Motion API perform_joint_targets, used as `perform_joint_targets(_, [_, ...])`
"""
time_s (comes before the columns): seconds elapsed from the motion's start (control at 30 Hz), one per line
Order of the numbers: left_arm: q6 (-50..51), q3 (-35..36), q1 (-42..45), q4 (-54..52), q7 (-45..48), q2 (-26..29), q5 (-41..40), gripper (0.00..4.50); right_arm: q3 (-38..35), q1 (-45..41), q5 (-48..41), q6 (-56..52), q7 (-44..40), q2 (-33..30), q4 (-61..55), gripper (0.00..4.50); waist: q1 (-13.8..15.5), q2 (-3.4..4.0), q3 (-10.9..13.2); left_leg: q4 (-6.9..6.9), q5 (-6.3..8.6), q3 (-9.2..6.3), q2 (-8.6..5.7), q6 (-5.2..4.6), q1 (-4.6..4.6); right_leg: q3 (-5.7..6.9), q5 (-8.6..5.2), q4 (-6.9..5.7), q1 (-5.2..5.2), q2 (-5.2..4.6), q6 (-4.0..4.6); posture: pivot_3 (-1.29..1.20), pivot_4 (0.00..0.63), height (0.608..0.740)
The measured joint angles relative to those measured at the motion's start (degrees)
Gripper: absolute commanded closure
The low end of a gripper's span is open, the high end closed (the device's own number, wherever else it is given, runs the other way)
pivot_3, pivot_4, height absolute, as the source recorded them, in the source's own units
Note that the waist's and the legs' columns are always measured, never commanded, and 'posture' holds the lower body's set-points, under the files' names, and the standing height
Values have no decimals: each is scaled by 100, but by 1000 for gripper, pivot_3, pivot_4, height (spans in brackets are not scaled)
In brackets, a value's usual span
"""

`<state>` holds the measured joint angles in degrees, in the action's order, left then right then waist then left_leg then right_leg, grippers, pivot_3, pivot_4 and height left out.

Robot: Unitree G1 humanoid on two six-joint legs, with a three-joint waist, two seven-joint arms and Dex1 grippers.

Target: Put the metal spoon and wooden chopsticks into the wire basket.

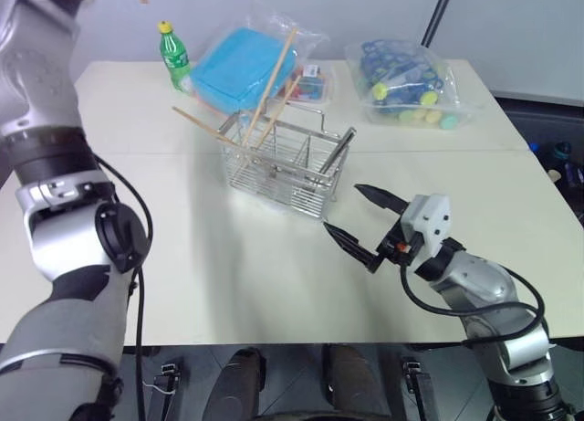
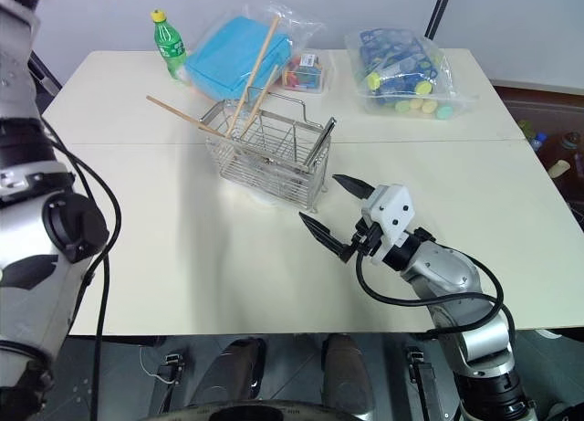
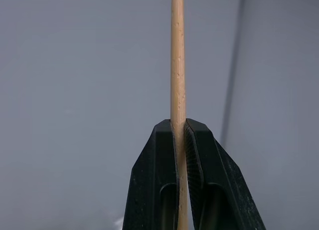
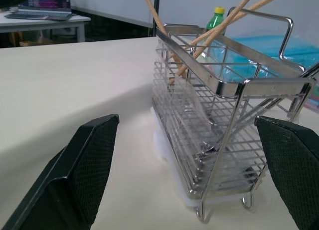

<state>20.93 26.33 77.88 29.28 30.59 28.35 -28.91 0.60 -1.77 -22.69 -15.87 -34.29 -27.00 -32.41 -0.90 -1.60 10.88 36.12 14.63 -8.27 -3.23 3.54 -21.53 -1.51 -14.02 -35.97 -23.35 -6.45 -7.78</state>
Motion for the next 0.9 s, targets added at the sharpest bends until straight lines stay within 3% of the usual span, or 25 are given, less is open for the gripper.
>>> perform_joint_targets(0.17, [700, 56, -19, -87, 154, -492, -813, 4453, 135, 57, 152, 159, 65, 192, 36, 0, -9, 0, 0, 2, 0, -1, 0, -1, 2, 0, 0, -3, 1, 1, 0, 0, 150, 740])
perform_joint_targets(0.4, [1661, -293, -852, -832, 27, -1113, -1345, 4453, 240, 61, 316, 297, 132, 343, 128, 0, -45, 1, 1, 1, 0, -1, 2, -1, 3, -3, 0, -9, -5, 4, 1, 0, 150, 740])
perform_joint_targets(0.9, [2067, -902, -2113, -2227, -325, -1074, -1308, 4453, 68, -74, 173, 113, 254, 316, 4, 0, 2, 2, 0, 1, 0, -1, 1, -1, 3, -4, 0, -4, -1, 3, 2, 0, 150, 740])
